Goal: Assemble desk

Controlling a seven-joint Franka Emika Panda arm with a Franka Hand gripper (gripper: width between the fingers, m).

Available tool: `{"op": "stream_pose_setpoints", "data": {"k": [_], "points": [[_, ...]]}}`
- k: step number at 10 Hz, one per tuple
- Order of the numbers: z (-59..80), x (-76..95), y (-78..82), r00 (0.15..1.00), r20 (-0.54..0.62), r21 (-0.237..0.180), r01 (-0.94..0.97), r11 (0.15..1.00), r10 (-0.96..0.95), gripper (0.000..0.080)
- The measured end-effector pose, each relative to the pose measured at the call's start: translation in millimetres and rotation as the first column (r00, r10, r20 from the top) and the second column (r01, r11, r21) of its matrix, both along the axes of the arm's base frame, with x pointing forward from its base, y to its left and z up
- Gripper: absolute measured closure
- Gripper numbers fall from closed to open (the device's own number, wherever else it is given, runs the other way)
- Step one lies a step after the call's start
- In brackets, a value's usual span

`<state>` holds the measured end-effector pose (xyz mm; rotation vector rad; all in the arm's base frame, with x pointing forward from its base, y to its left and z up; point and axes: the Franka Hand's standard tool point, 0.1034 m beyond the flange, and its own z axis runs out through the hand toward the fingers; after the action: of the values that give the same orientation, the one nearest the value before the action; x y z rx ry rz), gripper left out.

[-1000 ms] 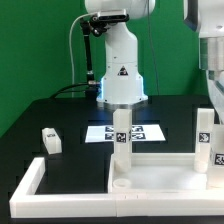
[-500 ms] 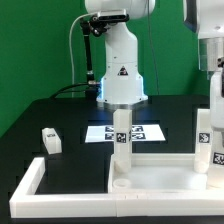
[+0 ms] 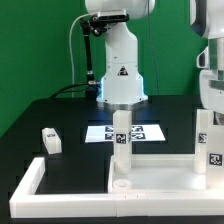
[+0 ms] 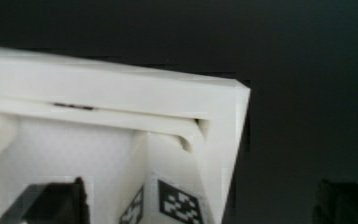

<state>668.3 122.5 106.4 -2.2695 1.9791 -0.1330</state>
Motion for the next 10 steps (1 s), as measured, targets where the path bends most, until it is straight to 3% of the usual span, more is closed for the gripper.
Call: {"op": "stream_pose_setpoints", "data": {"k": [3, 5, 8, 9, 10], "points": [[-0.2, 0.0, -5.9, 0.961, 0.003, -0.051, -0.276, 0.96, 0.276, 0.015], [2.5, -5.7, -23.7, 0.886, -0.001, -0.083, -0.462, 0.883, 0.463, 0.015], [-1.6, -5.0, -32.0, 0.74, -0.035, -0.137, -0.669, 0.73, 0.672, 0.0151], [-1.6, -4.9, -31.9, 0.747, -0.034, -0.135, -0.661, 0.738, 0.664, 0.0151], [-1.8, -5.0, -32.0, 0.763, -0.032, -0.132, -0.643, 0.754, 0.645, 0.0203]]}}
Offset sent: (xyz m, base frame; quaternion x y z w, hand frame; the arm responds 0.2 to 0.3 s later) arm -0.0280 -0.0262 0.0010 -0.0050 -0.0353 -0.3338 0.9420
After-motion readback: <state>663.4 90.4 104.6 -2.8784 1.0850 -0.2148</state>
